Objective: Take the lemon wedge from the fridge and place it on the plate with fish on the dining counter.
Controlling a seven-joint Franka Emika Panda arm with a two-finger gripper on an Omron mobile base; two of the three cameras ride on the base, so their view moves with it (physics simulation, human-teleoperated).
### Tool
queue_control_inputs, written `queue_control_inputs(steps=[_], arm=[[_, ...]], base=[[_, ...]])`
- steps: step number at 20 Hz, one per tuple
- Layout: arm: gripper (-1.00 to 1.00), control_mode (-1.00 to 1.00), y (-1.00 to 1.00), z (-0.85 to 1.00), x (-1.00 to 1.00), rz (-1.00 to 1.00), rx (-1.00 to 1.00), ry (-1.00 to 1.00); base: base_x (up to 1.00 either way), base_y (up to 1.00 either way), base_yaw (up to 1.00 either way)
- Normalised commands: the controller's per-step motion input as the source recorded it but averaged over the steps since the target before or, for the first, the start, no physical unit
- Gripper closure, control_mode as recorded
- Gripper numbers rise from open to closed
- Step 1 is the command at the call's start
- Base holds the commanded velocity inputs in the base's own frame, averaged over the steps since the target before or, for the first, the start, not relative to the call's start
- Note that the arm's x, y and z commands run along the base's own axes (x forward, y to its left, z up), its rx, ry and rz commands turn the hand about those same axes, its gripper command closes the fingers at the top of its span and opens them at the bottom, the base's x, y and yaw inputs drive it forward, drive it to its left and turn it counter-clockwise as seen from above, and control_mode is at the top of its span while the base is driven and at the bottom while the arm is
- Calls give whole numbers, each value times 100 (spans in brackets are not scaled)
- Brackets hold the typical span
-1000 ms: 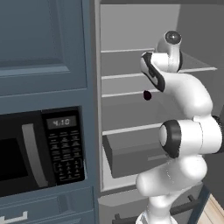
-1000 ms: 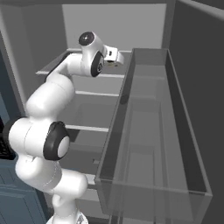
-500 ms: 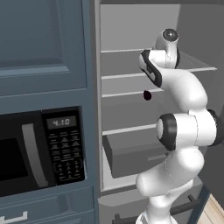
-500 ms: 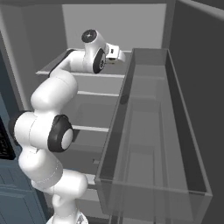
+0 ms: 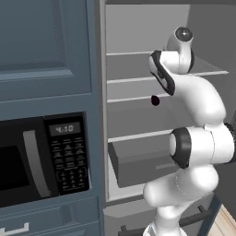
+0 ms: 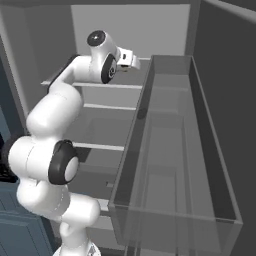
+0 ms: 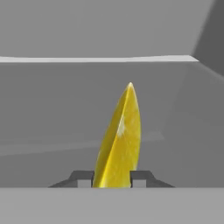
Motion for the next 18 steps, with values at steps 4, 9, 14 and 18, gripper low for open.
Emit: queue_control_inputs(steps=[4,9,14,18], arm=[[100,-100,42,65,-100,0,0,-18],[100,-100,30,31,-100,0,0,-8],[100,-100,21,-17,-100,0,0,0],[100,-100,27,-41,-100,-1,0,-2]], base=[[0,0,0],[0,0,0],[0,0,0],[0,0,0]])
